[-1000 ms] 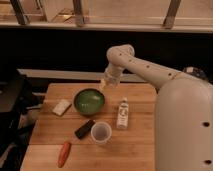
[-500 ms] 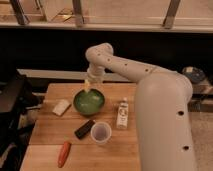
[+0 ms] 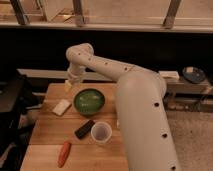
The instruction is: Place the white sponge in the ceramic cup
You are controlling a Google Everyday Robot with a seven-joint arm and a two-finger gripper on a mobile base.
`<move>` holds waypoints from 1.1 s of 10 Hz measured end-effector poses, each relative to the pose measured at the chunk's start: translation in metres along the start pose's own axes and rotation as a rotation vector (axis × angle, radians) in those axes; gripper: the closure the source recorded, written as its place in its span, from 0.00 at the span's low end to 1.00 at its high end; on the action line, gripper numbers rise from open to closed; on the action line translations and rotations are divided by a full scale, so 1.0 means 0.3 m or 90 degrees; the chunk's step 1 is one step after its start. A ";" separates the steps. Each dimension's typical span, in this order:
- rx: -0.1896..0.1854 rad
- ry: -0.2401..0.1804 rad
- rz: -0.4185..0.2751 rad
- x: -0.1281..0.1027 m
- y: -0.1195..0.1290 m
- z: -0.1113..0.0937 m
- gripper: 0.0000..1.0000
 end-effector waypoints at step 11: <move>-0.111 0.057 -0.020 0.000 0.108 0.200 0.40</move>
